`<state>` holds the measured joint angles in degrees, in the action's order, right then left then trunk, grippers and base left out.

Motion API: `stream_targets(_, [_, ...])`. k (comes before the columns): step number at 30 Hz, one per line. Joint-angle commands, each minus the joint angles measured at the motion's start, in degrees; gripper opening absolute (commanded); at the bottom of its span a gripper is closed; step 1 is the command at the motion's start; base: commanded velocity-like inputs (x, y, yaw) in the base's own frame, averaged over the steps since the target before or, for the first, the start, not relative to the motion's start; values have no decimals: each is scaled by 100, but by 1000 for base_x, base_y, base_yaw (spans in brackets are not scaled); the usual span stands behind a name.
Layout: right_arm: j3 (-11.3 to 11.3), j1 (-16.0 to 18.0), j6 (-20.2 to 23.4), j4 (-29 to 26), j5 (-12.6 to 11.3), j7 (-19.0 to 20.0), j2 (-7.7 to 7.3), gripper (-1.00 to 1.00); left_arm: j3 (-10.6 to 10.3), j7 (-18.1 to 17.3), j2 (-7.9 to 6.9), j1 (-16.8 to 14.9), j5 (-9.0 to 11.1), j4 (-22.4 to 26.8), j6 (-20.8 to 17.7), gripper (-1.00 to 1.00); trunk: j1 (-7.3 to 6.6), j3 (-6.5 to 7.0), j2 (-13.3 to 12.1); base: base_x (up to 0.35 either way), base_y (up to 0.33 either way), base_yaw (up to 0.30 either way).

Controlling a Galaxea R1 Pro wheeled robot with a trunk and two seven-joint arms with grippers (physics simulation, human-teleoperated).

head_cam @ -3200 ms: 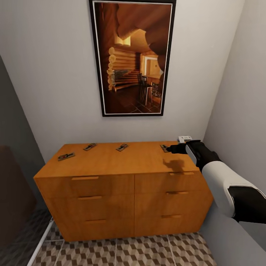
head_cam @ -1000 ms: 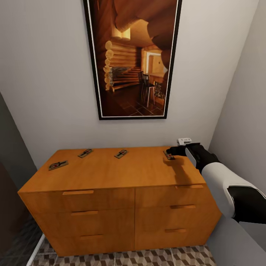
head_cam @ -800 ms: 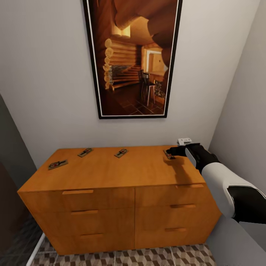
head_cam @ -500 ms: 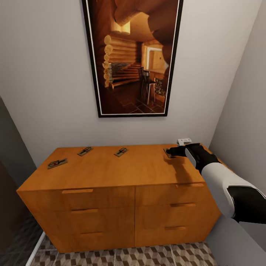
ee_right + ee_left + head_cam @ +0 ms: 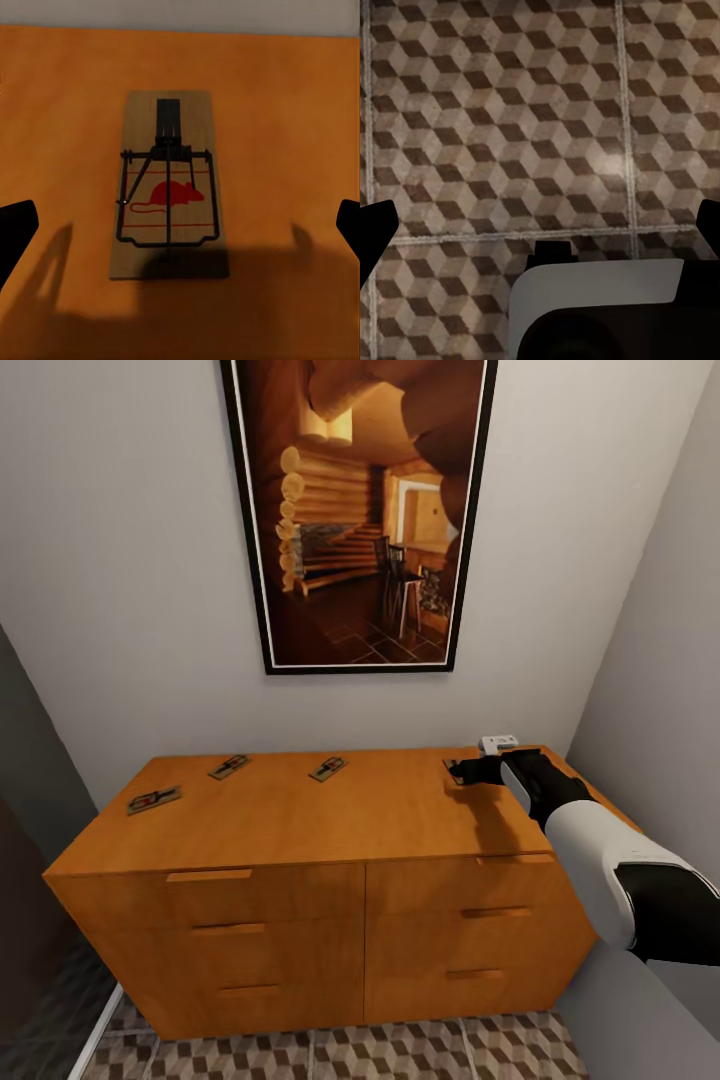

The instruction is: Take the four mousetraps from the cabinet in the bathroom and place them on the bathroom floor. Make sure all four end up on the same floor surface, and ensure that at least two of them are either under or directly next to the same bathroom sink.

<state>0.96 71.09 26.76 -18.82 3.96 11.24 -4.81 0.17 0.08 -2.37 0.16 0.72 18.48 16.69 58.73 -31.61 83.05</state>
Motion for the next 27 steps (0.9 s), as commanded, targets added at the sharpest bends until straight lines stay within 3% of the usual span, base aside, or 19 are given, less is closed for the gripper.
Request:
stream_targets(1, [9, 1, 16, -8, 43, 32, -3, 100, 1, 1, 0, 2, 7, 7, 7, 100, 0, -5, 3, 0, 0, 0])
stream_targets(27, [18, 1, -40, 1, 43, 24, 0, 100, 1, 1, 0, 2, -2, -63, 8, 100, 0, -157, 3, 0, 0, 0])
